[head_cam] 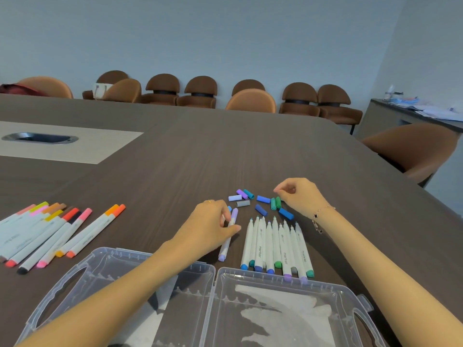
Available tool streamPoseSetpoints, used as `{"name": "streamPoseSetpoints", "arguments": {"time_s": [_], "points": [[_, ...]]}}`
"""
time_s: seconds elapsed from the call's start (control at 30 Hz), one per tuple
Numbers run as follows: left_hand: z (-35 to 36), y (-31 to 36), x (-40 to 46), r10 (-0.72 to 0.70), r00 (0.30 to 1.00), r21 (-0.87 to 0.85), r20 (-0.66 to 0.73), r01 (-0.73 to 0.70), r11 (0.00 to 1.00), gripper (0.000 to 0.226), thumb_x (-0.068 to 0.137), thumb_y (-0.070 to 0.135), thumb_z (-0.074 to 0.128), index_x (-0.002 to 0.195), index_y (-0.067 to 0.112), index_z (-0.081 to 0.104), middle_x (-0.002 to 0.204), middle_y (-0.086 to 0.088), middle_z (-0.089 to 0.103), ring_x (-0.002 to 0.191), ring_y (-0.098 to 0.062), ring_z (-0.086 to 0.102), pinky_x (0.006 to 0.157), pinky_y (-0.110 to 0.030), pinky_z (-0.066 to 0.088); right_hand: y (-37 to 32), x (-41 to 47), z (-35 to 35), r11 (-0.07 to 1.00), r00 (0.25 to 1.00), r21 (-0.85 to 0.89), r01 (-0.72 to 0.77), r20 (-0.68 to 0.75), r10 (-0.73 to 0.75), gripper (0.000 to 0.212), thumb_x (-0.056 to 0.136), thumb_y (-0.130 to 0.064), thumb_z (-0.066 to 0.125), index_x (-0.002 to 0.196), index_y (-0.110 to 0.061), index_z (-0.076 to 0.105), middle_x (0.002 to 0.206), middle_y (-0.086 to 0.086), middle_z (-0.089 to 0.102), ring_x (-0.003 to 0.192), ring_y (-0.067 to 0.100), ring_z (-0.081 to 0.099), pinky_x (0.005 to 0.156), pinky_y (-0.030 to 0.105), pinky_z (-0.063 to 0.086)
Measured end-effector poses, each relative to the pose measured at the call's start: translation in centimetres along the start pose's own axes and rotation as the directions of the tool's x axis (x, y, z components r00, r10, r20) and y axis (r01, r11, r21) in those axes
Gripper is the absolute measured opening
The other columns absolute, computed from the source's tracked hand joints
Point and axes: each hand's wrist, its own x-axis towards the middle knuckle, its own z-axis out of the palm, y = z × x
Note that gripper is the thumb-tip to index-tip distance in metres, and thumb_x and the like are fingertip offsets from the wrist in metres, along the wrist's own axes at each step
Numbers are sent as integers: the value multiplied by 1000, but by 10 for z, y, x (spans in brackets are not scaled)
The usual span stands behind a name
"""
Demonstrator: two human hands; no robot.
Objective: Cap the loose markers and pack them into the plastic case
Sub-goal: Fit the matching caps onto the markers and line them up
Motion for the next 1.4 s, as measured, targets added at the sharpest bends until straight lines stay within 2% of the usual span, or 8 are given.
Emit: {"name": "streamPoseSetpoints", "arguments": {"time_s": [0.2, 0.3, 0.4, 0.57, 0.73, 0.87, 1.07, 1.4], "points": [[15, 20, -4, 38, 967, -23, 250, -33, 999, 19, 91, 25, 57, 95, 11, 69, 103, -4, 69, 56, -8, 55, 60, -19, 51, 6, 1, -8, 990, 985, -129, -62, 151, 82, 13, 91, -15, 56, 99, -9, 65, 103, 9, 66, 82, 12, 55, 67, 18, 44], [12, 27, 10, -41, 946, 117, 320, 3, 993, 22, 89, 31, 57, 92, 12, 67, 90, -7, 68, 69, -15, 67, 72, -28, 58, 6, -1, -10, 984, 971, -162, -75, 213, 110, 18, 90, -19, 59, 100, -6, 65, 100, 8, 65, 84, 14, 55, 68, 19, 46], [9, 33, 17, -74, 922, 218, 379, -11, 976, 27, 89, 35, 58, 69, 18, 53, 73, -2, 56, 69, -14, 60, 64, -22, 48, 6, -1, -8, 977, 954, -198, -80, 268, 133, 22, 88, -23, 62, 99, -5, 66, 104, 15, 66, 88, 17, 56, 80, 27, 49], [11, 39, 17, -116, 911, 223, 397, 27, 974, 32, 87, 35, 60, 66, 17, 44, 68, 0, 45, 60, -11, 48, 54, -19, 36, 3, -3, -8, 968, 941, -228, -102, 293, 169, 24, 89, -23, 61, 100, -2, 67, 108, 19, 65, 94, 23, 60, 84, 29, 49], [3, 35, 18, -96, 939, 35, 330, 90, 995, 36, 86, 37, 59, 61, 18, 40, 73, 4, 43, 51, -8, 38, 51, -19, 33, -1, -5, -23, 961, 937, 177, -211, 318, 147, 15, 92, -26, 57, 96, -14, 65, 99, 2, 66, 90, 13, 61, 68, 18, 48], [-20, 34, 18, -70, 951, -184, 301, 130, 974, 23, 92, 31, 53, 82, 13, 61, 72, -3, 50, 57, -9, 41, 52, -17, 36, -6, -8, -28, 713, 878, 591, -378, 472, 74, 25, 90, -31, 60, 109, -17, 67, 97, -1, 69, 82, 10, 64, 73, 22, 51], [-31, 32, 8, -29, 934, -295, 357, 142, 945, 24, 97, 26, 48, 109, 12, 64, 90, 2, 65, 61, -8, 51, 51, -13, 41, -17, -8, -22, 623, 878, 679, -388, 478, 26, 29, 89, -33, 59, 105, -10, 67, 68, 2, 49, 60, 9, 38, 55, 16, 40], [-27, 26, 5, -34, 926, -364, 375, 181, 914, 18, 98, 26, 48, 105, 16, 61, 93, 1, 64, 64, -9, 52, 59, -16, 46, -20, -13, -15, 687, 917, 664, -296, 398, 11, 26, 88, -30, 61, 101, -9, 67, 72, 4, 45, 63, 11, 36, 60, 16, 39]]}}
